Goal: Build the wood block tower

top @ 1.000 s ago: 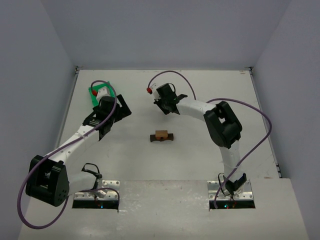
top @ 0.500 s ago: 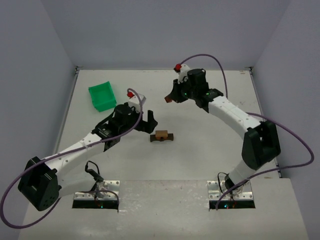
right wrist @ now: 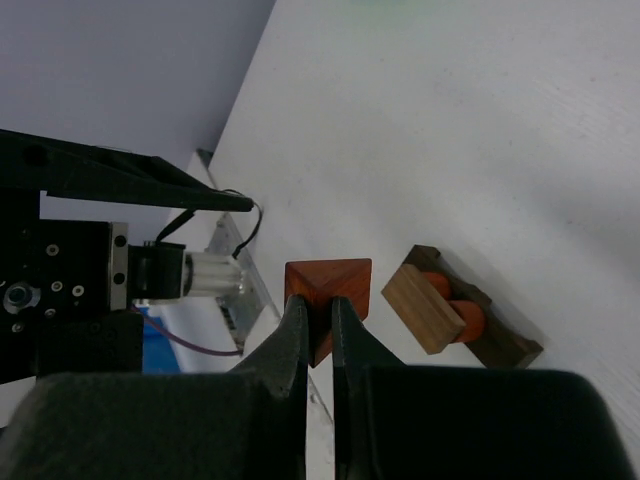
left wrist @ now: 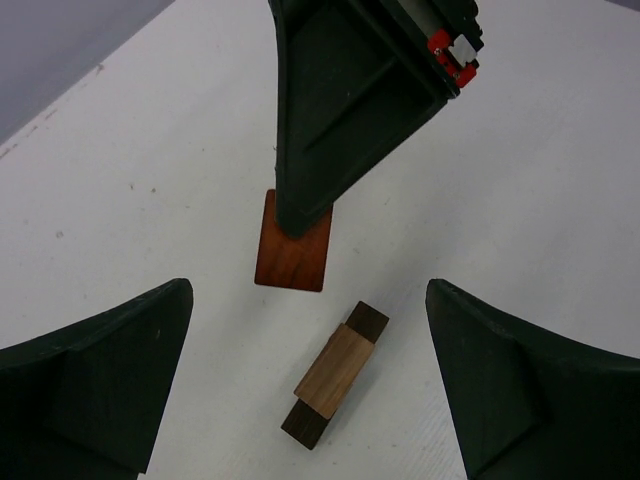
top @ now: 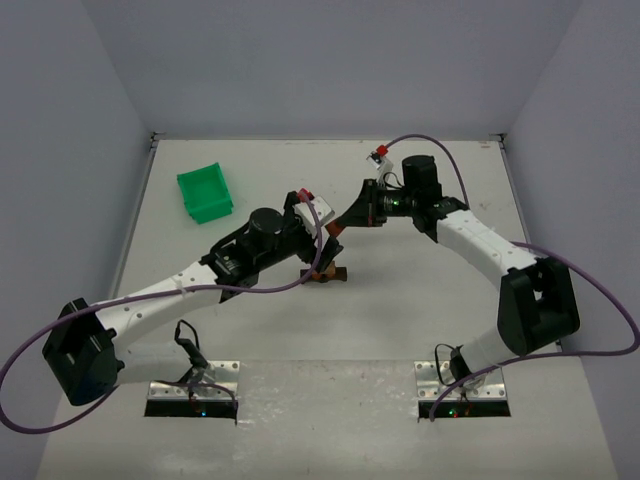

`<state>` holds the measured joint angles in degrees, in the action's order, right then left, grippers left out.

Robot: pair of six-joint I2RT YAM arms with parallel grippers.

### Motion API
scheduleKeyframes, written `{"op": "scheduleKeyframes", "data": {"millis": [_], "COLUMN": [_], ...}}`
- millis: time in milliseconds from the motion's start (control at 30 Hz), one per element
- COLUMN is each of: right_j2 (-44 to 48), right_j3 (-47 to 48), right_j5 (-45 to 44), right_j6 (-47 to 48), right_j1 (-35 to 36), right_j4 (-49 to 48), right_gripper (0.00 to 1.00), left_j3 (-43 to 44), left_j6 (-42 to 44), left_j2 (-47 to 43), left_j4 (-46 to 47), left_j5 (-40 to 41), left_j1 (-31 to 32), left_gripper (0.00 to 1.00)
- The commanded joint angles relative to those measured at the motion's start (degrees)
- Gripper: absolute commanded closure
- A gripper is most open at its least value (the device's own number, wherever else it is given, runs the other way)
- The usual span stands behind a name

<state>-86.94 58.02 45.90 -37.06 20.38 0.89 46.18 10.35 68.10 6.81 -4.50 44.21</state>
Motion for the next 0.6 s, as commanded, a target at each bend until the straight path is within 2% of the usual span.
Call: {"op": "scheduleKeyframes", "data": {"millis": [0,267,567], "right_j2": [2.8,3.2,3.0], "right_j3": [-0.7,-1.3,-0.7], "right_j5": [7.3,7.6,8.0], "right_j6": [-5.8,-8.4,-7.7], "right_j1": [-0.2,-0.3,-0.5], "right_j4": [-7.5,-9.3,-7.8], "right_gripper": [1.00,1.00,1.00], "left_j3": [3.1,2.3,1.9], "left_j6": [2.7,2.9,3.2], "left_j2": [1.2,0.5,-0.9], "left_j4": [3.4,2.9,3.0], "left_j5": [-1.2,-4.4,-4.1], "left_j1": [0.0,0.1,0.0], "left_gripper": [0.06,0.33,0.48]}}
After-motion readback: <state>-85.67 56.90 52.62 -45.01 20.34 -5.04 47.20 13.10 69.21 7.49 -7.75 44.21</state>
